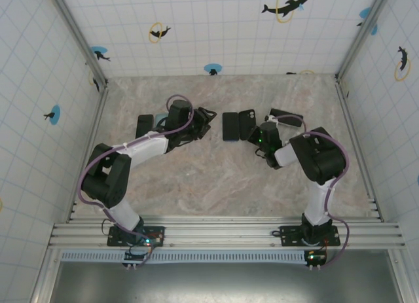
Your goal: Take the phone out of the phone case
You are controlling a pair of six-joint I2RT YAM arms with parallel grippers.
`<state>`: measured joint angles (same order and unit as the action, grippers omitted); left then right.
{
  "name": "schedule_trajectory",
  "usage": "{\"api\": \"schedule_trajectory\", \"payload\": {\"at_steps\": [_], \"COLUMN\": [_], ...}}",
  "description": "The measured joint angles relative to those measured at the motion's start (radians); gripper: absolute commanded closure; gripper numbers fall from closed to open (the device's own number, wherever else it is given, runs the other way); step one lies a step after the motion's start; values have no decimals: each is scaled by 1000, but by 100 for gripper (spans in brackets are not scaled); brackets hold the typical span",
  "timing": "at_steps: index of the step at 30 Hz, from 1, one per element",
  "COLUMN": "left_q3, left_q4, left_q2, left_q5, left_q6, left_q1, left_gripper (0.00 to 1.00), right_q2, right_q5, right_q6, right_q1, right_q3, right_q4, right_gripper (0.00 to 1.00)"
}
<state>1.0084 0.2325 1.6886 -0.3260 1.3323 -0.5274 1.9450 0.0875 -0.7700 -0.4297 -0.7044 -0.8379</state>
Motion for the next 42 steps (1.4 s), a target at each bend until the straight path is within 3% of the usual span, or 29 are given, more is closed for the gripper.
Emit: {"api": "schedule_trajectory", "payload": {"at_steps": [20, 29, 33, 36, 39, 42], "left_q3": [40, 56, 56, 56, 56, 57], "left_q4": [-26, -69, -82, -94, -98, -98], "left_q2": [8, 8, 0, -12, -23, -32], "left_q5": [-19, -22, -22, -22, -22, -25], "left_q6": [-66, -135, -168, -197, -230, -259], "left_q1": [5, 8, 16, 19, 20, 20], "left_gripper": [34, 33, 32, 28, 15, 10], "right_q2": [-68, -146, -199, -228, -245, -245], "right_q5": [-43, -77, -105, -127, -146, -175], "right_q6": [178, 312, 386, 454, 544, 631], "right_q1": [26, 60, 96, 139, 196, 256], "right_q3": [-54, -80, -96, -128, -182, -241], "right_q4": [181, 325, 410, 477, 552, 612], "right_gripper": [48, 32, 30, 25, 22, 17]}}
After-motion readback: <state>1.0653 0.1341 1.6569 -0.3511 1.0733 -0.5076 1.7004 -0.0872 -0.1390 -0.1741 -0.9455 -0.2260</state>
